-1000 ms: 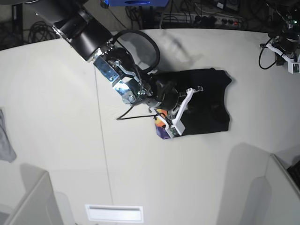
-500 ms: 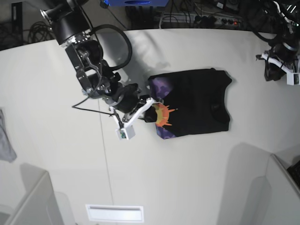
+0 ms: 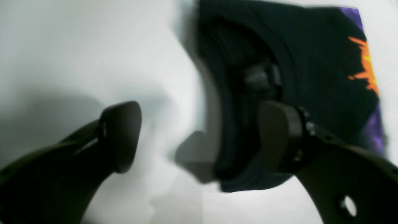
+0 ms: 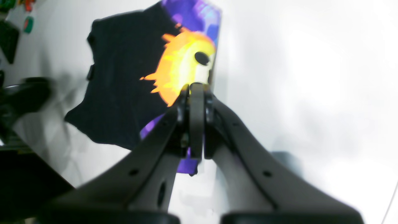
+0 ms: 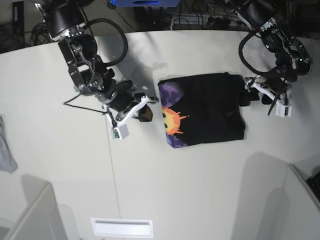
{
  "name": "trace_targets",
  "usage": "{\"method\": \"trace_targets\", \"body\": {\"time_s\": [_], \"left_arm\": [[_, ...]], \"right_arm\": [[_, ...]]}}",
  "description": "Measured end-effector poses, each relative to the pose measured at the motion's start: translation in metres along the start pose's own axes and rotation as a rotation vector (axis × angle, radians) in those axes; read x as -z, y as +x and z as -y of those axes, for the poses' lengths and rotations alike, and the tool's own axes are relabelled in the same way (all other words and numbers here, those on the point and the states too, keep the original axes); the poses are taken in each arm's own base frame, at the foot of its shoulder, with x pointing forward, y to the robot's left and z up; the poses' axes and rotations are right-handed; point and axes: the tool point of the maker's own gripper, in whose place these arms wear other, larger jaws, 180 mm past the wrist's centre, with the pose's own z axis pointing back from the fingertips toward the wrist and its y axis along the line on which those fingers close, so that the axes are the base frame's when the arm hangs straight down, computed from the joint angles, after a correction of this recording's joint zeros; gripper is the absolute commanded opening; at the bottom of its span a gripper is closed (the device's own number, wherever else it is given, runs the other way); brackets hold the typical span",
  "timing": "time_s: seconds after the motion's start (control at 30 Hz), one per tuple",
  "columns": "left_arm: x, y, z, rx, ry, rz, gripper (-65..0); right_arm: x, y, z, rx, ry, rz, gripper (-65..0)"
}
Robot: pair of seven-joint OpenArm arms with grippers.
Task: Fold the T-shirt properly
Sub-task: 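Withdraw the right gripper and grasp the bundle edge with the left gripper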
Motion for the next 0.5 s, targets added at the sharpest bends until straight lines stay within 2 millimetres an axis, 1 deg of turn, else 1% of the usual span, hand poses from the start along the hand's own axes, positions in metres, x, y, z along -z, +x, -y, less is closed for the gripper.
{"method": "trace_targets", "body": {"time_s": [0.07,0.1,0.3,0.37,0.43,0.5], "left_arm": [[0.010,-0.008,0.005,-0.035,-0.025,-0.019,-8.7],[0.014,-0.009,0.008,-0.044,-0.038,-0.023,-8.7],[0.028,0.005,0.027,-0.066,-0.090,0.016,-8.7],[0.036,0.001,0.033,-0.075,-0.114,-0.006,-8.7],[0.049,-0.011,0.042,-0.078,-0.152,-0.058,-8.7],[0.055,-0.009,0.052,-0.086,-0.189,-0.045,-8.7]], "right_arm": [[-0.002,-0.002,0.006,-0.009,-0.014,-0.005,-65.0],[-0.002,-0.002,0.007,-0.011,-0.018,-0.006,-65.0],[-0.001,-0.007,0.004,0.003,-0.009,-0.014,-65.0],[-0.002,-0.008,0.005,0.001,-0.013,-0.015,-65.0],[-0.002,-0.008,0.005,0.000,-0.013,-0.015,-65.0],[-0.001,-0.007,0.003,0.004,-0.008,-0.013,-65.0]]}}
